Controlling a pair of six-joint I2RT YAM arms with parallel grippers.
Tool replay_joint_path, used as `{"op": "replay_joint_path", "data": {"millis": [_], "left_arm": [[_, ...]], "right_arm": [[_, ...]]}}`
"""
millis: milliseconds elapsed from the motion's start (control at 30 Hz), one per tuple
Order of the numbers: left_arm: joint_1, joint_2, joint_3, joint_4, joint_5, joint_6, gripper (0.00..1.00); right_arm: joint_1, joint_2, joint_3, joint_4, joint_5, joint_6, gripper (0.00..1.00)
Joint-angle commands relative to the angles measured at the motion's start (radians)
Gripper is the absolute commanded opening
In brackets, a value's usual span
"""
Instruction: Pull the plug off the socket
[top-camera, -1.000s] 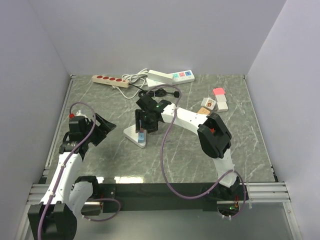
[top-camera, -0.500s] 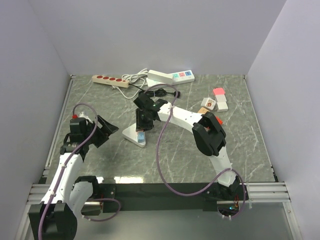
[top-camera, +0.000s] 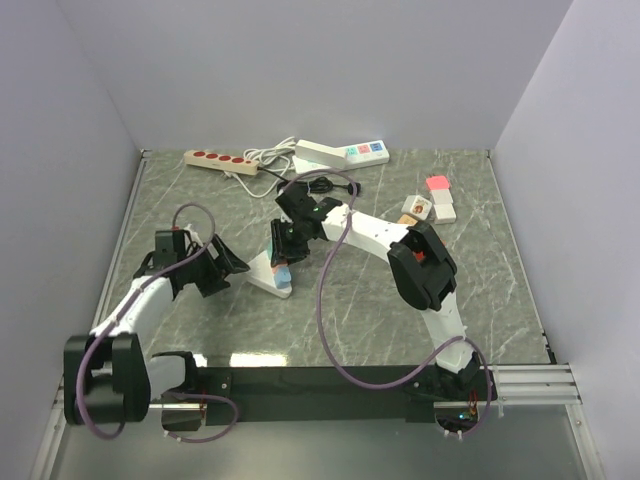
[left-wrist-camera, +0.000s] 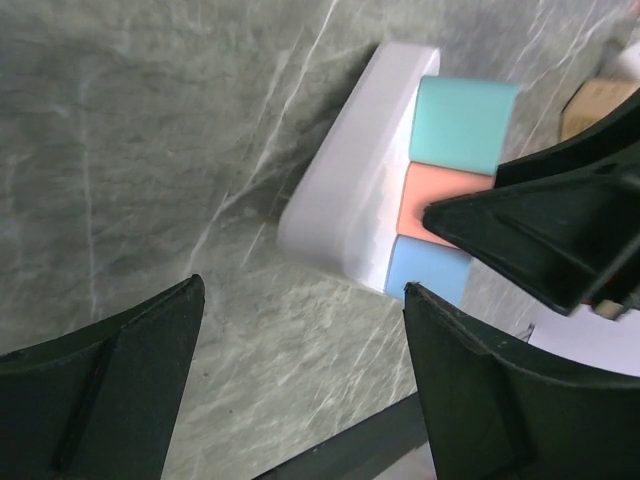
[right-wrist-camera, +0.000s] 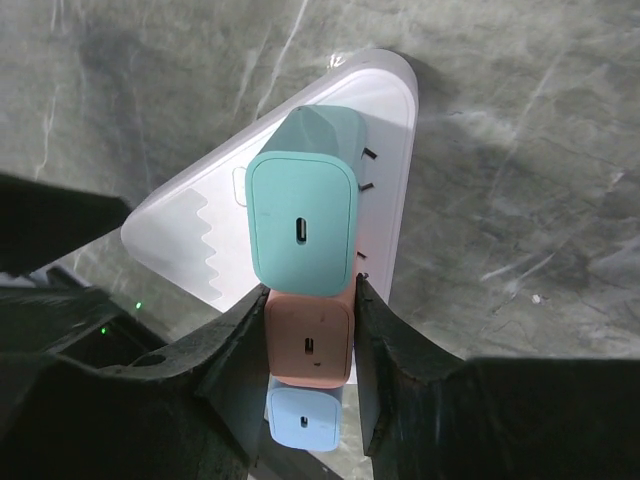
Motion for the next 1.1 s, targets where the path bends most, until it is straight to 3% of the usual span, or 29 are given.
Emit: {"op": "replay_joint_path", "data": {"millis": [0, 267, 367, 500, 667, 733, 867, 967, 1067], "left_arm": [[-0.038, 0.079, 0.046, 0.064, 0.081, 0.066, 0.86], [-0.116, 0.165, 0.082, 0.104, -0.012, 0.074, 0.86], [-0.139, 0.209, 0.092, 0.123, -0.017, 0.076, 0.82], [-0.155, 0.266, 0.096, 0.153, 0.023, 0.074, 0.61], [-0.163, 0.275, 0.09, 0.182, 0.053, 0.066, 0.57], [-0.163, 0.283, 0.095, 0.188, 0.073, 0.073, 0.47], [-0.163, 0.291, 0.099, 0.202, 0.107, 0.077, 0.16], [-0.163, 0.298, 0.113, 0.168, 0.089, 0.091, 0.01], [-0.161, 0.307, 0.125, 0.124, 0.037, 0.105, 0.01]], "right_arm": [[-0.009, -0.05, -0.012, 0.032, -0.13, -0.048, 0.0], [-0.011, -0.031, 0.028, 0.006, -0.156, -0.068, 0.0], [-0.011, -0.027, 0.032, 0.006, -0.17, -0.069, 0.0], [-0.011, -0.03, 0.04, 0.008, -0.173, -0.063, 0.0], [-0.012, -0.019, 0.069, -0.003, -0.185, -0.066, 0.0], [-0.012, -0.012, 0.078, -0.011, -0.187, -0.066, 0.0], [-0.025, -0.019, 0.077, -0.006, -0.207, -0.057, 0.0], [-0.043, -0.042, 0.054, 0.011, -0.24, -0.048, 0.0], [-0.071, -0.079, 0.038, 0.002, -0.254, -0.059, 0.0]]}}
